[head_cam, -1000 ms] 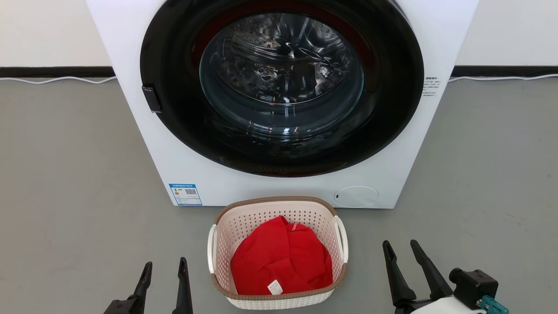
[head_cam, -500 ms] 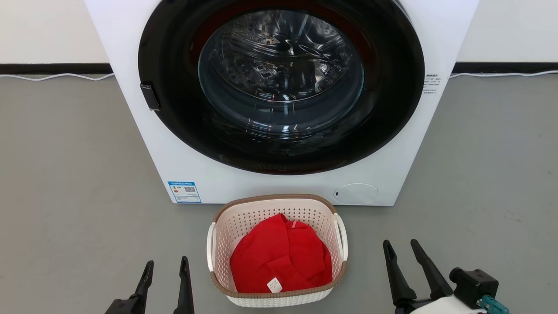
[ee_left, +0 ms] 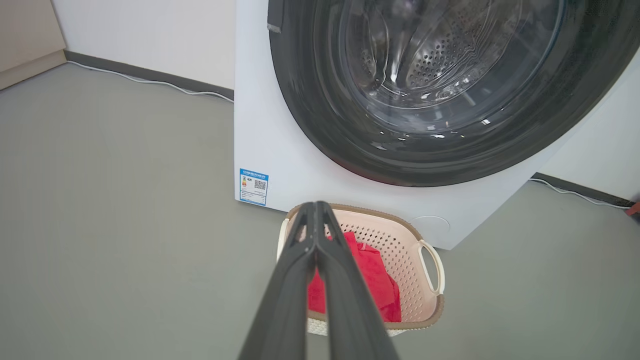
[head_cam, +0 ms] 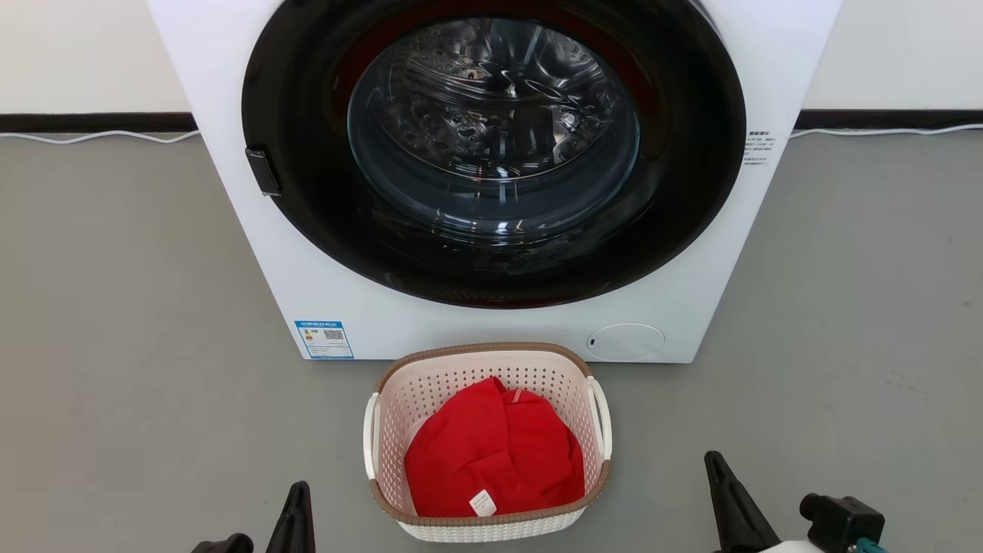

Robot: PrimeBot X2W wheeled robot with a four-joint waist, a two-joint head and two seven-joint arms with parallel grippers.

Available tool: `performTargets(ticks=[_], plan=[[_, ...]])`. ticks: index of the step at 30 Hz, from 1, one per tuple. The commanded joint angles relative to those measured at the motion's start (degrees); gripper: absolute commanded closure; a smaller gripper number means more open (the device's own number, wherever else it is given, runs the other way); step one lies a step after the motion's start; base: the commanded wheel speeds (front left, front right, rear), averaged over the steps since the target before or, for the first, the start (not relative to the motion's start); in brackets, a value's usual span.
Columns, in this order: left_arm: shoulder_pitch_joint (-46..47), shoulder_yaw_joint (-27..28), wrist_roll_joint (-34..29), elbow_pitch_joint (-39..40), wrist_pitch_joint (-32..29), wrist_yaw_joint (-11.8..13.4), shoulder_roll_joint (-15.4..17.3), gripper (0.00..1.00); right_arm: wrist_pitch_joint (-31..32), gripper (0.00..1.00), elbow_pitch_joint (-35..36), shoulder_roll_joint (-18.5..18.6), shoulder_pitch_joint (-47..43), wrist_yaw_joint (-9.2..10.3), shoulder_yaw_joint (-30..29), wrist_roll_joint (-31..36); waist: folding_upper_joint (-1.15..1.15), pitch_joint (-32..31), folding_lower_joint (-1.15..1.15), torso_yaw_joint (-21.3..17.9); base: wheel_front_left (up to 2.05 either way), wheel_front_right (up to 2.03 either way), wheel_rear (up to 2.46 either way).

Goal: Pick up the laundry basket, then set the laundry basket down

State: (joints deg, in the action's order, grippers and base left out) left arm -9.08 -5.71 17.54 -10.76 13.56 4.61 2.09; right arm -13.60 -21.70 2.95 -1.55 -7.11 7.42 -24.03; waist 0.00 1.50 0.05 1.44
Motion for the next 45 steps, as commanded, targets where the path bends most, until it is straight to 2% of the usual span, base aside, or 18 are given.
performTargets(ticks=[1, 45], plan=[[1.04, 0.46, 1.83, 1.20, -0.21, -0.52, 0.38, 1.00, 0.48, 1.00, 1.49, 0.31, 1.25, -0.12, -0.42, -1.88, 0.00, 0.03, -0.01, -0.02, 0.00, 0.00, 0.00], [6.50, 3.51, 30.87, -0.61, -6.64, -4.98, 1.58, 1.00, 6.86, 1.00, 3.86, 1.17, 3.71, -0.22, -4.21, -28.37, 0.00, -0.44, -0.05, -0.56, 0.00, 0.00, 0.00]])
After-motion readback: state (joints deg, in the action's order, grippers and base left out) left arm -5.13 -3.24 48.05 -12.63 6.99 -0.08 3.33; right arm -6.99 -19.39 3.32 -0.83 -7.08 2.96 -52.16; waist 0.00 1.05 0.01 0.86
